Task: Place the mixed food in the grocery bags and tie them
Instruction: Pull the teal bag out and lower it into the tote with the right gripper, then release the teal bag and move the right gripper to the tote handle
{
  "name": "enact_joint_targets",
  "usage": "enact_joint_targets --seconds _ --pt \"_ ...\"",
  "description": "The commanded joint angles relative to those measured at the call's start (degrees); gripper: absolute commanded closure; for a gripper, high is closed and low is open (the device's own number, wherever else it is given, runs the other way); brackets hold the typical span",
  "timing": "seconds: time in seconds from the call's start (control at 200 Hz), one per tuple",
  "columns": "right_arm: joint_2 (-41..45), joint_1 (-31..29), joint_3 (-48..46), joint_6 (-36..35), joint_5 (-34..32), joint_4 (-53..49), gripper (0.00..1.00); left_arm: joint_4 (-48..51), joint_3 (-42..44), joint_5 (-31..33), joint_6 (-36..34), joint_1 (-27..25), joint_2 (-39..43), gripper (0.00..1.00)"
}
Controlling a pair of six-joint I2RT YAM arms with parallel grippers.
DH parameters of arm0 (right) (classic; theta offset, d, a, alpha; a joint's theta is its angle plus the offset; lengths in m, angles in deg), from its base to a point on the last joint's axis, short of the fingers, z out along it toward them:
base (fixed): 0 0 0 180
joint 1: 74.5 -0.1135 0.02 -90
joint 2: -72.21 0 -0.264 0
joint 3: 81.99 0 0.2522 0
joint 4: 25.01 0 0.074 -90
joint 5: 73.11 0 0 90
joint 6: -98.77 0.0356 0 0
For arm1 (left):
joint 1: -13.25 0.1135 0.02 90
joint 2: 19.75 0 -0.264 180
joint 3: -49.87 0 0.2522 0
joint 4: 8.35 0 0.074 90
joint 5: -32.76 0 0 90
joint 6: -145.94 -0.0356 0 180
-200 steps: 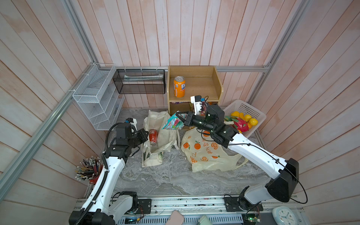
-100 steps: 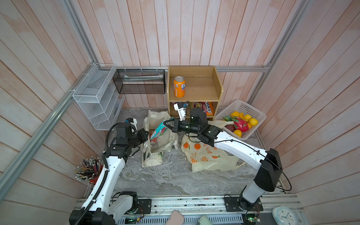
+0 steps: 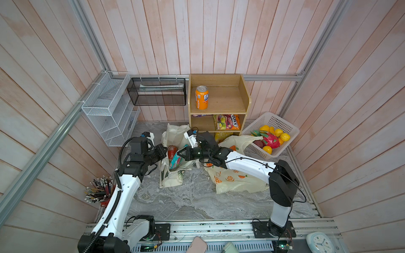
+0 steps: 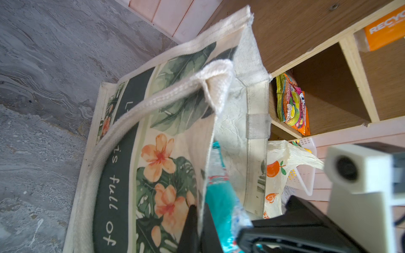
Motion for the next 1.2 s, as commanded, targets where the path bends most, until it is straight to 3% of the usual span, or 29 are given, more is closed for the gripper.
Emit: enact_joint_targets --seconds 0.0,0.175,0.26,0.3,0.44,0.6,0.755,0.885,1.01,1.195 --pt "-3.1 -1.1 1.7 -0.4 0.9 1.1 1.00 -0.9 -2.3 -0.8 -0.8 0.3 -0.4 1.00" --pt "-8.6 -1.9 4.2 0.0 2.6 0.0 1.00 -1.2 -2.7 -1.0 -0.6 0.3 -0.9 1.00" --pt "-9.4 -1.9 5.0 -0.6 3.8 -1.2 0.64 -1.3 -2.9 -1.0 -0.5 0.3 -1.0 1.00" --pt "-8.8 -1.9 4.9 -1.3 3.7 -2.0 0.52 -1.2 -3.0 -0.9 -0.5 0.3 -1.0 1.00" --pt "-3.9 -1.3 4.3 -3.7 4.1 -4.9 0.39 -0.9 -3.6 -0.7 -0.7 0.3 -1.0 1.00" --pt "4.0 0.1 1.8 -5.3 3.6 -7.4 0.37 -1.1 -3.5 -0.9 -0.6 0.3 -1.0 1.00" --pt "12.2 1.6 -1.5 -7.1 -3.4 -10.7 0.37 -1.0 -3.6 -0.9 -0.7 0.3 -1.0 1.00" --pt "17.5 6.3 -8.0 -5.1 -8.4 -11.3 0.36 -0.8 -3.7 -0.7 -0.8 0.3 -0.9 1.00" --pt "18.7 11.4 -13.2 -2.8 -8.5 -9.7 0.33 -0.8 -3.6 -0.8 -0.7 0.3 -1.0 1.00" --pt "14.4 12.2 -12.2 -4.1 -7.0 -9.5 0.32 -0.6 -3.6 -0.5 -0.8 0.3 -0.9 1.00"
